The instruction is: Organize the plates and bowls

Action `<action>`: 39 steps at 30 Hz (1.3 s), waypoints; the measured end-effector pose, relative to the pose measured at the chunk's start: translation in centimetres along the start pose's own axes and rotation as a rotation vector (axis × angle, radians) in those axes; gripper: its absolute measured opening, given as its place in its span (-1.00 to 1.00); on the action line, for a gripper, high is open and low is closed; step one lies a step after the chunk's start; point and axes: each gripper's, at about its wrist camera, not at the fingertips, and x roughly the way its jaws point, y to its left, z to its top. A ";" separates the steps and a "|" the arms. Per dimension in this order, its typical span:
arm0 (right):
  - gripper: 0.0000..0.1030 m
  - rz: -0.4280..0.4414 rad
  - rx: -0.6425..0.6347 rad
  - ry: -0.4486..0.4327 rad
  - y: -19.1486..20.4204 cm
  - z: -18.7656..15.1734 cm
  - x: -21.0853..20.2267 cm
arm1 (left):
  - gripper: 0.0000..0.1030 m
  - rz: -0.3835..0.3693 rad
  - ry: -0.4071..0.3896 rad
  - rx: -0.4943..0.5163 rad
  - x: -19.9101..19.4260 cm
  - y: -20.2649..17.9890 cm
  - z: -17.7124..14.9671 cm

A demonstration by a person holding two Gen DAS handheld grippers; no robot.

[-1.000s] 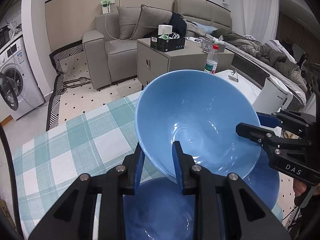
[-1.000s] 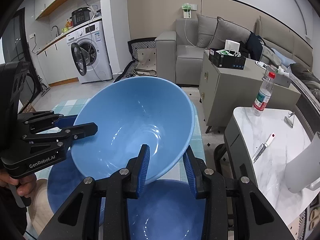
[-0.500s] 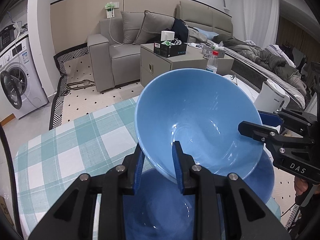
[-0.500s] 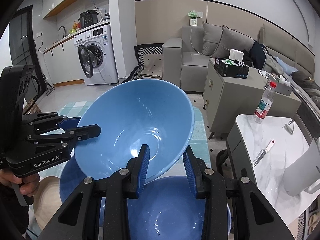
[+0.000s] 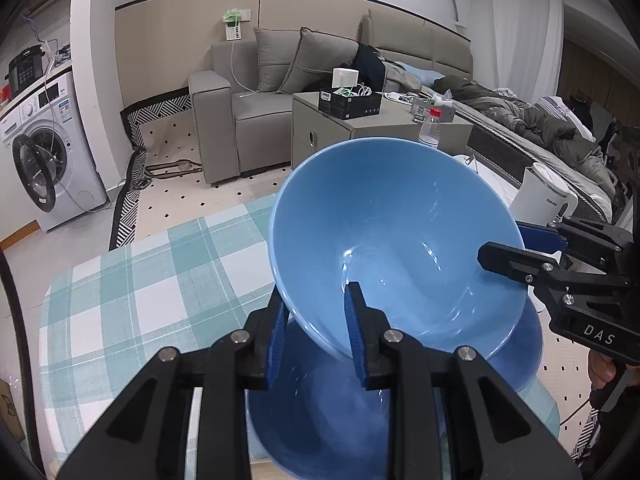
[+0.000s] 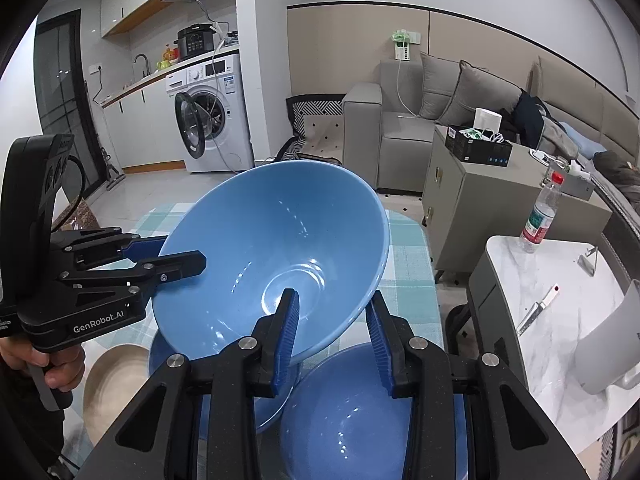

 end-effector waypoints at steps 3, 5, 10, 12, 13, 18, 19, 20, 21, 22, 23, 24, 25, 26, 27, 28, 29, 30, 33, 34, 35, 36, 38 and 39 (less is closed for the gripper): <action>-0.31 0.011 0.000 -0.001 0.4 -0.3 -0.3 | -0.50 0.005 0.001 -0.003 -0.4 0.2 -0.5; -0.31 0.013 -0.005 -0.003 0.7 -0.5 -0.4 | -0.50 0.008 0.004 -0.008 -0.6 0.2 -0.8; -0.31 0.029 -0.004 -0.003 1.1 -1.2 -0.7 | -0.50 0.010 0.003 -0.016 -1.1 0.4 -1.6; -0.31 0.033 -0.008 0.003 1.2 -1.3 -0.6 | -0.50 0.014 0.002 -0.017 -1.3 0.5 -1.9; -0.31 0.035 -0.008 0.005 1.3 -1.5 -0.6 | -0.50 0.017 0.001 -0.016 -1.4 0.5 -1.9; -0.31 0.050 -0.005 0.014 1.6 -1.8 -0.4 | -0.50 0.024 -0.002 -0.019 -1.9 0.6 -2.4; -0.31 0.052 -0.007 0.017 1.7 -1.9 -0.4 | -0.50 0.026 -0.001 -0.020 -2.0 0.6 -2.6; -0.31 0.054 -0.008 0.018 1.8 -1.9 -0.4 | -0.50 0.028 0.001 -0.022 -2.0 0.7 -2.7; -0.30 0.058 -0.010 0.020 2.0 -2.0 -0.3 | -0.50 0.030 0.003 -0.023 -2.1 0.7 -2.9; -0.30 0.060 -0.011 0.022 2.1 -2.1 -0.3 | -0.50 0.034 0.005 -0.024 -2.1 0.8 -3.0; -0.30 0.062 -0.011 0.025 2.2 -2.2 -0.2 | -0.50 0.036 0.007 -0.025 -2.1 0.9 -3.2; -0.30 0.065 -0.014 0.028 2.4 -2.3 0.0 | -0.50 0.038 0.008 -0.026 -2.1 0.9 -3.3; -0.30 0.067 -0.014 0.030 2.5 -2.3 0.1 | -0.50 0.040 0.009 -0.031 -2.2 1.0 -3.5; -0.30 0.069 -0.016 0.031 2.6 -2.4 0.1 | -0.50 0.040 0.009 -0.033 -2.2 1.1 -3.6; -0.30 0.071 -0.018 0.033 2.8 -2.6 0.2 | -0.50 0.042 0.010 -0.035 -2.2 1.2 -3.8; -0.30 0.072 -0.019 0.035 2.9 -2.6 0.3 | -0.50 0.043 0.012 -0.038 -2.2 1.3 -3.9; -0.30 0.072 -0.021 0.036 2.9 -2.7 0.4 | -0.50 0.044 0.015 -0.042 -2.2 1.3 -4.1; -0.30 0.071 -0.021 0.038 3.0 -2.9 0.5 | -0.50 0.046 0.019 -0.042 -2.1 1.3 -4.4; -0.30 0.072 -0.024 0.049 3.2 -3.4 0.8 | -0.50 0.048 0.031 -0.042 -1.9 1.3 -4.9; -0.30 0.074 -0.024 0.053 3.3 -3.6 0.9 | -0.50 0.047 0.033 -0.044 -1.8 1.4 -5.1; -0.30 0.075 -0.024 0.059 3.3 -3.8 1.1 | -0.50 0.047 0.035 -0.046 -1.8 1.4 -5.2; -0.30 0.076 -0.021 0.063 3.3 -3.9 1.2 | -0.50 0.047 0.038 -0.047 -1.7 1.5 -5.4; -0.30 0.074 -0.024 0.070 3.5 -4.2 1.3 | -0.50 0.048 0.043 -0.046 -1.6 1.4 -5.7; -0.30 0.074 -0.025 0.072 3.5 -4.3 1.4 | -0.50 0.048 0.047 -0.046 -1.6 1.4 -5.9</action>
